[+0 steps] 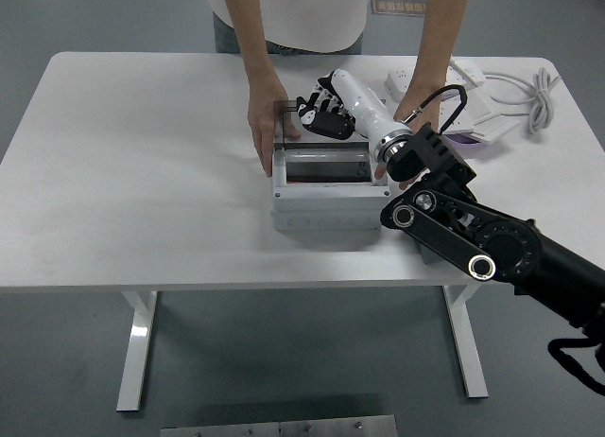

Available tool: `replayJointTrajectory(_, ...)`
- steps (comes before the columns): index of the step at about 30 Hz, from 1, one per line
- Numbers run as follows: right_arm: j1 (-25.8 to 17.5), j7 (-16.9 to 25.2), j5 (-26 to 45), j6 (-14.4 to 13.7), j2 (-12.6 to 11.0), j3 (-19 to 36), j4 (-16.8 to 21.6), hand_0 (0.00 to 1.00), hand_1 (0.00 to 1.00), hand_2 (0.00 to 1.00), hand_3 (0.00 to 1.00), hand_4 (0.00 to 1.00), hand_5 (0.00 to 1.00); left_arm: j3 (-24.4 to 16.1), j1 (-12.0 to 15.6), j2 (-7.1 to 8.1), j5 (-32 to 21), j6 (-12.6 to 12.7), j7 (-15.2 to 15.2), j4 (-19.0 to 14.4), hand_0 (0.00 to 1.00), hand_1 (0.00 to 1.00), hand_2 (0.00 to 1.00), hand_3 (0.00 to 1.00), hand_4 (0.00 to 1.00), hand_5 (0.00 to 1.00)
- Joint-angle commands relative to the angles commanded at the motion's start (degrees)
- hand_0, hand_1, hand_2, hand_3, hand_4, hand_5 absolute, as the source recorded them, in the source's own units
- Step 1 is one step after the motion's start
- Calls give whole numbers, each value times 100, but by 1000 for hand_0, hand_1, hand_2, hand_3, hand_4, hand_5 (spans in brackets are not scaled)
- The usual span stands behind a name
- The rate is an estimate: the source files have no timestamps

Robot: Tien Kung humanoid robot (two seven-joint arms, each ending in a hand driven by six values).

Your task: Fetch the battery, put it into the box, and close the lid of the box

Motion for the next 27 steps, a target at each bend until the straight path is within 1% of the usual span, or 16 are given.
replayJointTrajectory(3, -14, 106, 65, -10, -42, 168, 121, 33, 167, 232, 290, 134, 254, -4, 2, -6, 3, -2, 3, -1, 590, 683, 593, 578, 548, 2)
replayJointTrajectory(6, -27, 261, 182, -43, -65, 269, 130, 34, 170, 230, 296, 155, 260, -7, 1, -14, 7, -5, 4, -2, 589, 684, 593, 578, 549, 2)
replayJointTrajectory(10, -43, 453, 328, -95, -62, 317, 29, 34, 170, 230, 296, 155, 260, -19, -8, -17, 26, -6, -3, 1, 589, 684, 593, 578, 549, 2)
replayJointTrajectory(11, -45, 514, 346, -97, -59, 318, -16, 47, 187, 233, 302, 182, 279, -26, -13, -17, 36, -8, -6, 2, 590, 684, 593, 577, 549, 2)
replayJointTrajectory(16, -43, 719, 281, 13, -40, 310, -217, 47, 187, 233, 302, 182, 279, -50, -24, -19, 76, -16, -10, 2, 590, 684, 593, 577, 549, 2)
replayJointTrajectory(17, -41, 751, 242, 48, -35, 315, -267, 102, 221, 270, 322, 342, 366, -55, -24, -20, 86, -19, -7, 1, 590, 682, 593, 578, 549, 2)
replayJointTrajectory(22, -23, 816, 152, 121, -30, 337, -407, 102, 221, 270, 322, 342, 366, -69, -24, -22, 114, -27, -2, -3, 590, 682, 593, 578, 549, 2)
replayJointTrajectory(23, -17, 825, 153, 126, -31, 334, -430, 222, 297, 352, 465, 575, 306, -71, -24, -22, 118, -27, -2, -3, 590, 683, 593, 578, 549, 2)
replayJointTrajectory(27, 17, 836, 139, 147, -25, 288, -544, 222, 297, 352, 465, 575, 306, -81, -34, -21, 138, -31, -3, -3, 590, 683, 593, 578, 549, 2)
